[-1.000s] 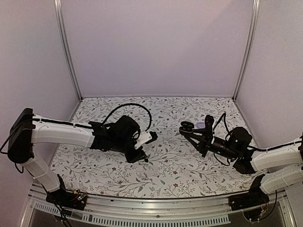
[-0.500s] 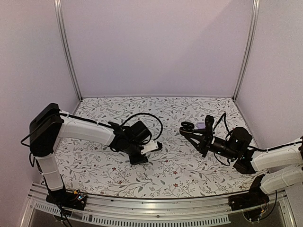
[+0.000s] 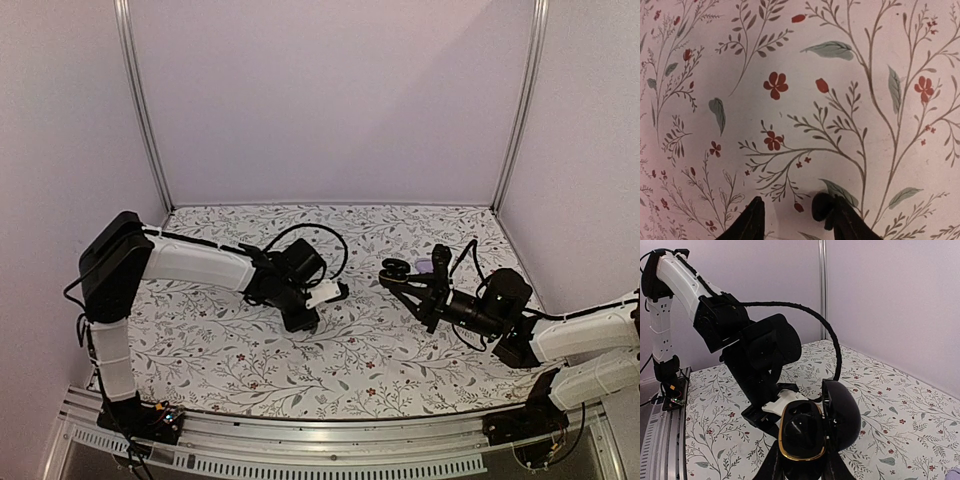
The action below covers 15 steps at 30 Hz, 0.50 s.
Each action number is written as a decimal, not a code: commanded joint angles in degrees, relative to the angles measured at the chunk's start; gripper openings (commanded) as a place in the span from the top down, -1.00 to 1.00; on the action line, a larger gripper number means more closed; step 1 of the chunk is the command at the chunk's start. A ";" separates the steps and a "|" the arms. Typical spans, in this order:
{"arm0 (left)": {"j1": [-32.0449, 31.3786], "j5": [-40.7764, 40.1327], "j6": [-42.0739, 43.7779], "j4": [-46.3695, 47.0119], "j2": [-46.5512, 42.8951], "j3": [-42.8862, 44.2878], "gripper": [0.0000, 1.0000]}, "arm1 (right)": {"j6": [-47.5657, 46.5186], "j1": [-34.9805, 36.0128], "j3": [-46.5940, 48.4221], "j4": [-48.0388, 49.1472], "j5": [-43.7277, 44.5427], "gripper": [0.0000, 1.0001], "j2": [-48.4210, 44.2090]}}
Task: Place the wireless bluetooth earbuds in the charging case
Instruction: Adjust the left earbud at the center of the board.
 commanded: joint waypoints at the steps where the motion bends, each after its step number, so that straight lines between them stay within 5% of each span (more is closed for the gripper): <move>1: 2.37 2.35 -0.76 -2.84 2.65 4.11 0.10 | -0.20 -0.30 -0.07 0.37 -0.09 1.00 -1.25; 15: 3.89 9.04 -7.90 -24.60 11.14 22.24 0.12 | -1.38 -0.26 0.06 -1.39 0.50 1.00 -2.23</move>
